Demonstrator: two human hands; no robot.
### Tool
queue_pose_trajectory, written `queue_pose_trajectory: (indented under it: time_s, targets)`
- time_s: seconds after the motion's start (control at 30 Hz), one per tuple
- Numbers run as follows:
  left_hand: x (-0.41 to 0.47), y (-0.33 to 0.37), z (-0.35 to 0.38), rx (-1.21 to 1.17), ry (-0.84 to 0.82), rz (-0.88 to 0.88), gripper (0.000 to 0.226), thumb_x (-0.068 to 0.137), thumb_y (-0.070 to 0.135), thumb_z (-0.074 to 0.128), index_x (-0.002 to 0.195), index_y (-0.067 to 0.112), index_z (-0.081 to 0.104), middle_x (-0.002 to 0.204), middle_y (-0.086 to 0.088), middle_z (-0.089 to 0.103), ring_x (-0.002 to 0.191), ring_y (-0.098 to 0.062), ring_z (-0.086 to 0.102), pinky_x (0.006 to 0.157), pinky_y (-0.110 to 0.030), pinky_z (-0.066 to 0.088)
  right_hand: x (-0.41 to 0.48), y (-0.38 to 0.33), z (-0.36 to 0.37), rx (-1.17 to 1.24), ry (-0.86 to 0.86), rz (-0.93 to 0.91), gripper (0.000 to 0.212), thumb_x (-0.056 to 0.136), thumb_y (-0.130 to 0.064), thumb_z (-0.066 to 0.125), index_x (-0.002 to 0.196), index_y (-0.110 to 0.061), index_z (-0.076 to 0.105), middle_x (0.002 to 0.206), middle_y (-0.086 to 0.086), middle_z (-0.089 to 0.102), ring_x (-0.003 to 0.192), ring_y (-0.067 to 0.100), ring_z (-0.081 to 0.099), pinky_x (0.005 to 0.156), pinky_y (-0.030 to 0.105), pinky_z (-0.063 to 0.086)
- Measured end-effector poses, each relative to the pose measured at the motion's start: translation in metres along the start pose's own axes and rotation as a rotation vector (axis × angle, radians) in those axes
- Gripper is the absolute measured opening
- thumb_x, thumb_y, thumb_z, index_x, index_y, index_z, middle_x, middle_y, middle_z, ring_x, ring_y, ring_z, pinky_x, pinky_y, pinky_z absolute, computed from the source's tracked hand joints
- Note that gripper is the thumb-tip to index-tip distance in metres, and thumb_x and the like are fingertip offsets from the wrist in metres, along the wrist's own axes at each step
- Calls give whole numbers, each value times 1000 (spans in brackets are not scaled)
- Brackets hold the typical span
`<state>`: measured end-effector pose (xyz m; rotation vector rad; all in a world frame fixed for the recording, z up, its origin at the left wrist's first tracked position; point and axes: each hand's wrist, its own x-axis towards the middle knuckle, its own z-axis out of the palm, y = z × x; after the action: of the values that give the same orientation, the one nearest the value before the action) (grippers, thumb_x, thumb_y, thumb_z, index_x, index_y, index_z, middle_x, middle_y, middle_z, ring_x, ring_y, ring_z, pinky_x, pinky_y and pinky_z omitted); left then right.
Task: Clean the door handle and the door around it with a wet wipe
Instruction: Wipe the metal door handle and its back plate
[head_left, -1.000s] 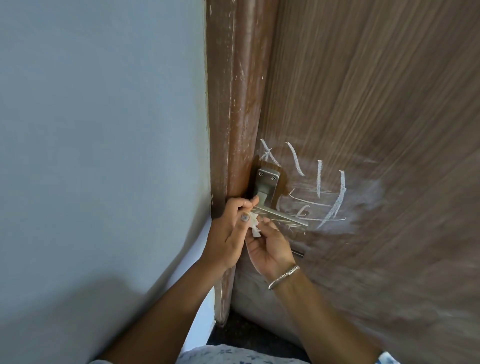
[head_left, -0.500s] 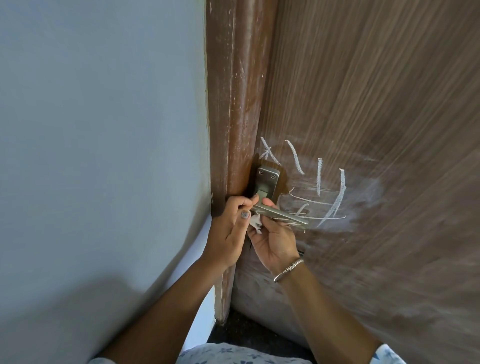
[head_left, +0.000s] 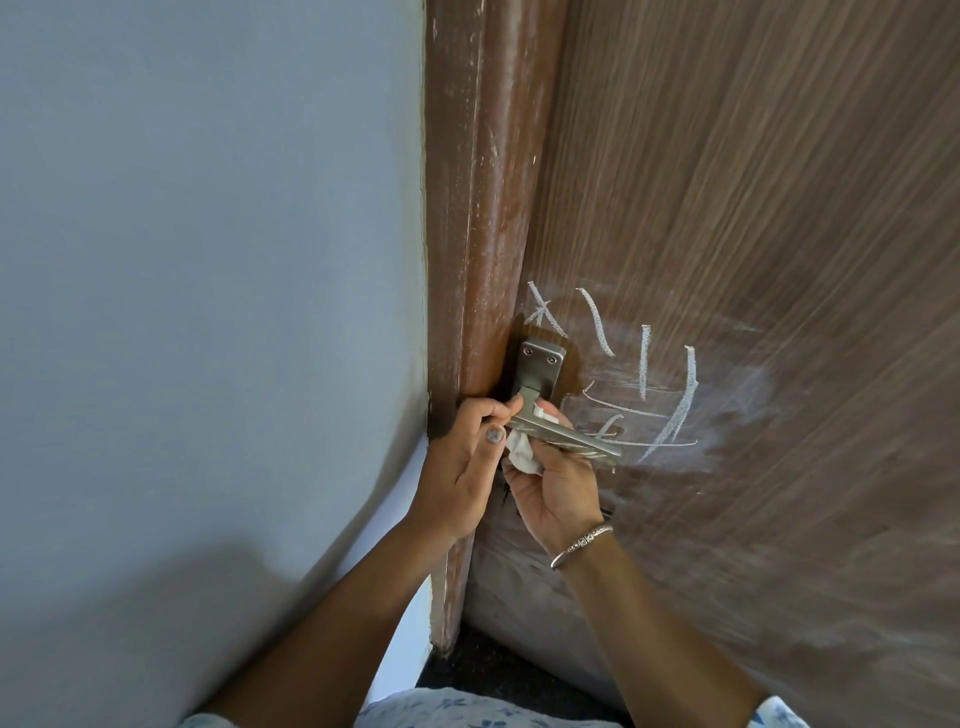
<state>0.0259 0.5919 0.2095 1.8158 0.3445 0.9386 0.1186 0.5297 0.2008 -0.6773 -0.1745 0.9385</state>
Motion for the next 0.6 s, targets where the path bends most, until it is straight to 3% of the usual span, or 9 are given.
queue_pose_trajectory:
  time_s: [0.1,0.2,0.27,0.4,0.5,0.6]
  targets:
    - [0,1,0,22,15,9,65,89,66,27,113,9,50,129,5,58,100,-11,63,83,-29,51,-2,-3,-1,-107,38,-36,28,92,1,45,94,-15,68,101,11,68,95,21,63,88,36,48]
    - [1,1,0,37,25,1,60,90,63,28,112,12,49,131,7,57,93,-46,59,78,-46,50,-5,-5,2,-182,94,-75,24,92,1,47,90,-14,65,97,10,66,90,19,63,76,28,53]
    - [1,1,-1,36,28,-10,59,90,63,29,112,13,49,132,7,57,87,-56,55,77,-52,49,-8,-6,5,-232,115,-90,22,92,1,48,90,-13,64,96,9,65,90,17,61,76,27,50]
    - [1,1,-2,40,27,-19,57,89,65,29,111,16,48,132,9,57,87,-56,55,76,-45,48,-15,-7,4,-249,178,-79,20,91,1,50,95,-10,66,96,8,68,90,17,65,79,30,52]
    - [1,3,-2,54,15,-8,56,89,65,28,110,16,48,131,10,57,83,-52,57,68,-48,48,-25,0,0,-200,228,1,15,89,0,52,94,-7,64,85,8,68,76,17,67,66,30,55]
    - [1,5,-2,63,-7,-4,58,89,66,26,113,18,46,131,12,56,90,-26,65,73,-39,50,-34,13,1,-132,234,87,14,88,-2,55,99,-5,63,87,12,66,73,18,65,56,26,54]
